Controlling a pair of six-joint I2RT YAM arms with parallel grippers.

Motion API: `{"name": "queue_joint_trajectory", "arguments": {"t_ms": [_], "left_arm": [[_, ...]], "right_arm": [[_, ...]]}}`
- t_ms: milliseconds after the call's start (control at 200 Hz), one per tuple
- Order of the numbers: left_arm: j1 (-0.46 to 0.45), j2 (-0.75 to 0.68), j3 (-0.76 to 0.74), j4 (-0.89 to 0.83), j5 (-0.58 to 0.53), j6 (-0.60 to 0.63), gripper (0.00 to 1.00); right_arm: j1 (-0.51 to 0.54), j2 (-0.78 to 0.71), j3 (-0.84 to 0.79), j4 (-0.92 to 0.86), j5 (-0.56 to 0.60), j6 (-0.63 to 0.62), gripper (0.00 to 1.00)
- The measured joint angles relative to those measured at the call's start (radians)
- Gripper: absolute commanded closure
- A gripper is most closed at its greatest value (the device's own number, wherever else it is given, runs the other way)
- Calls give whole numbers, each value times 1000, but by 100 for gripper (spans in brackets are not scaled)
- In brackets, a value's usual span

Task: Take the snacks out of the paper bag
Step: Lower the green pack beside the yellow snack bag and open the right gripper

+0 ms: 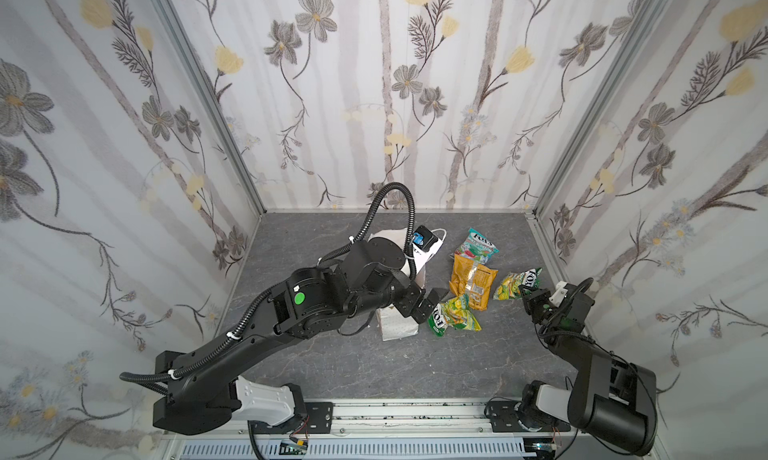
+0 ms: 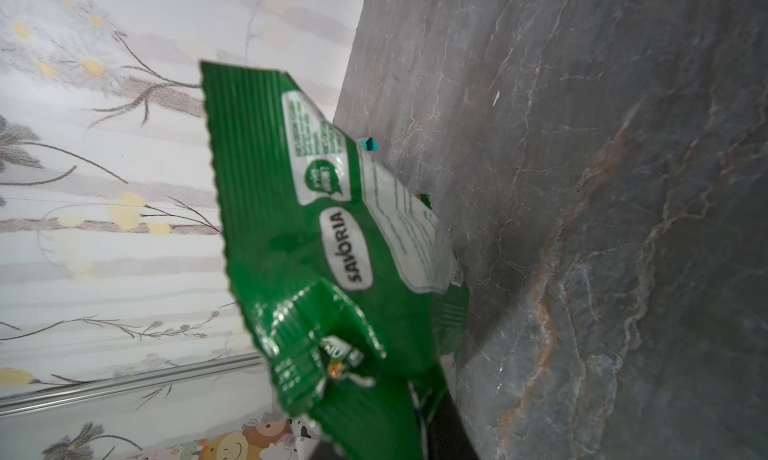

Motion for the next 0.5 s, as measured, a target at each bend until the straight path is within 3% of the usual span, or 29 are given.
{"name": "queue_joint_trajectory", "arguments": {"t_ms": [320, 505], "left_arm": [[0, 13, 0, 1, -8, 0, 0], [0, 18, 5, 0, -22, 0, 0]], "right_arm": [[67, 198, 80, 48, -61, -30, 73], [85, 230, 100, 48, -51, -43, 49]]}}
